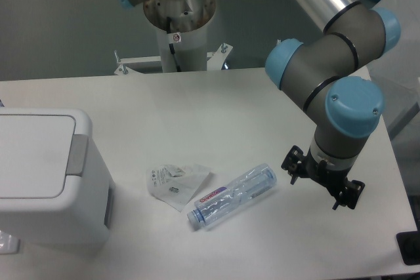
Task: Open the trash can
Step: 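Move the gripper across the table toward the white trash can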
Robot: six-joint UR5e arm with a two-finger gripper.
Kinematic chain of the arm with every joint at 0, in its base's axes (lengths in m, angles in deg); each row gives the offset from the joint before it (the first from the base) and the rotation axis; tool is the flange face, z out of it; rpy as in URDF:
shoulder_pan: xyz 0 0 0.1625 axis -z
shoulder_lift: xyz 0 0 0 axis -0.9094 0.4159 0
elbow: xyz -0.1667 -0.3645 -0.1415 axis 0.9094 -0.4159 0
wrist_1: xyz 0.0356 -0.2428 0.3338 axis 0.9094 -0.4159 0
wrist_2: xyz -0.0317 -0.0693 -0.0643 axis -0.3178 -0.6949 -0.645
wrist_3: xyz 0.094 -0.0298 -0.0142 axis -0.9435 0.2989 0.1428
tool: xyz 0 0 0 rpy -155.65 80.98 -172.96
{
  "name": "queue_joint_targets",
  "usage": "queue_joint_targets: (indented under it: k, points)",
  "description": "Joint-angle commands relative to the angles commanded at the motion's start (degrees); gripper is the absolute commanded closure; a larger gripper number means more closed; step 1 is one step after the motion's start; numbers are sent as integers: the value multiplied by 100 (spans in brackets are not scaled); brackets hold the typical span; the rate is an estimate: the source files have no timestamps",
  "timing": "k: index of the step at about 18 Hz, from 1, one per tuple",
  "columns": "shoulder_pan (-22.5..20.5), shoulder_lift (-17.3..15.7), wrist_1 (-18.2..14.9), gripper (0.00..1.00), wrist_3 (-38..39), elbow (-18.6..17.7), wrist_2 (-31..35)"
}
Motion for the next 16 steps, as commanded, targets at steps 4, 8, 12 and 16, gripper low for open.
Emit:
queue_joint_targets:
  k: [4,8,12,16]
  points:
    - [9,-18,-9,0,26,-18,-9]
    - [88,-18,166,0,526,-53,-70]
    - [149,-61,273,0,1833,-88,-430]
    - [369,-114,316,0,2687,-44,-807]
